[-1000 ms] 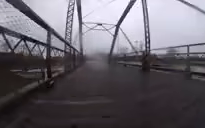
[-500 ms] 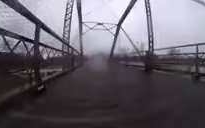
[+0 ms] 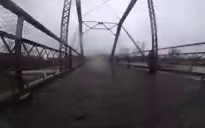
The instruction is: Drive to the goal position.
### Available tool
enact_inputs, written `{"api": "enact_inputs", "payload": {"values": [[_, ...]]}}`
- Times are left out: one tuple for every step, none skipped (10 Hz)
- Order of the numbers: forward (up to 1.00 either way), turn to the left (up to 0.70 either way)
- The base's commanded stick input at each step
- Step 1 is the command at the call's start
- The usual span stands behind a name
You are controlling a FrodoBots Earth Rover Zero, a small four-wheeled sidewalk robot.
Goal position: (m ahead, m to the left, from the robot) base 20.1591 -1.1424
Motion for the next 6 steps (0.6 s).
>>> {"api": "enact_inputs", "payload": {"values": [[1.0, 0.0], [1.0, 0.0], [1.0, 0.0], [1.0, 0.0], [1.0, 0.0], [1.0, 0.0]]}}
